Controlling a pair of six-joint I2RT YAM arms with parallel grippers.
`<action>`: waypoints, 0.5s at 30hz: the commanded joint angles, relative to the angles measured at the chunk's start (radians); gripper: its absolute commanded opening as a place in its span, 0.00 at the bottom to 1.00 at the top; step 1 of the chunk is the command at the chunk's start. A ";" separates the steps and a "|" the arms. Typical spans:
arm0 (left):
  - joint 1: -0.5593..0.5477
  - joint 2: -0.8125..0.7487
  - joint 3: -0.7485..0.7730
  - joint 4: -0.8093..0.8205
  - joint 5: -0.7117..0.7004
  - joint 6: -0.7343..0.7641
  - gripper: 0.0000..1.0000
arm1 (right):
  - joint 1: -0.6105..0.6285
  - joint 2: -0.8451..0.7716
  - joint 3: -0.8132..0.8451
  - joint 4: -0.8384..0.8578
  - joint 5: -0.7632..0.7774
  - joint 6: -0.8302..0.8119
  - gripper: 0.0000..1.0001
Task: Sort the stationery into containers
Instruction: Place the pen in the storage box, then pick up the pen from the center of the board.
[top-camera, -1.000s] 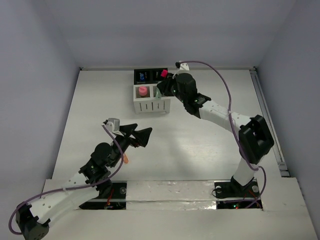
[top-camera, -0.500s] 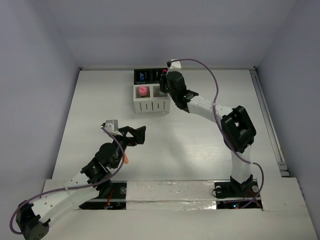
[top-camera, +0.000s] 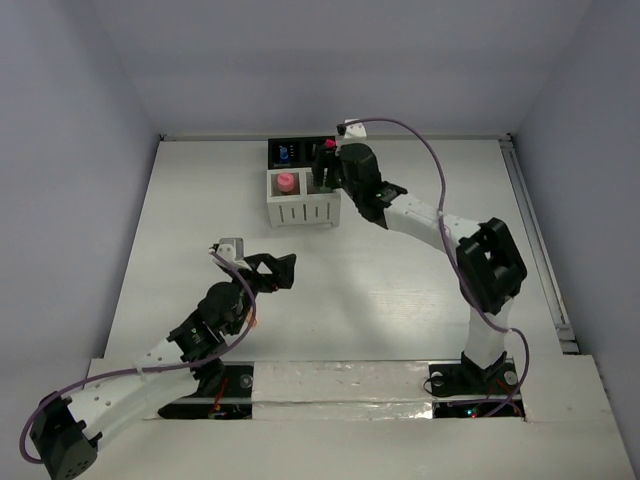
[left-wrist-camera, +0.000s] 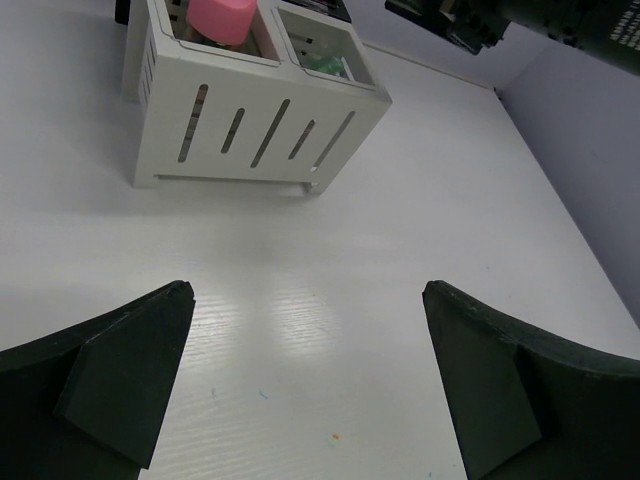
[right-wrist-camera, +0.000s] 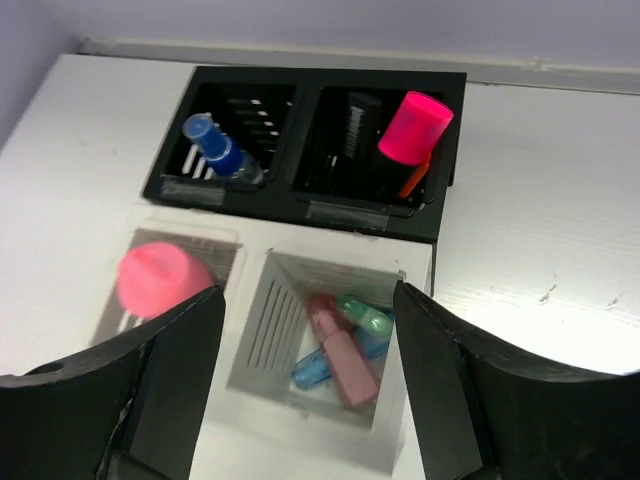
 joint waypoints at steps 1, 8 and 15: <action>0.005 -0.008 0.035 0.041 0.012 -0.023 0.99 | -0.003 -0.136 -0.069 0.019 -0.080 0.038 0.67; 0.014 -0.019 0.093 0.013 0.007 -0.075 0.98 | 0.025 -0.261 -0.292 0.061 -0.226 0.170 0.02; 0.014 -0.034 0.207 -0.019 -0.003 -0.115 0.98 | 0.153 -0.284 -0.425 0.056 -0.312 0.218 0.00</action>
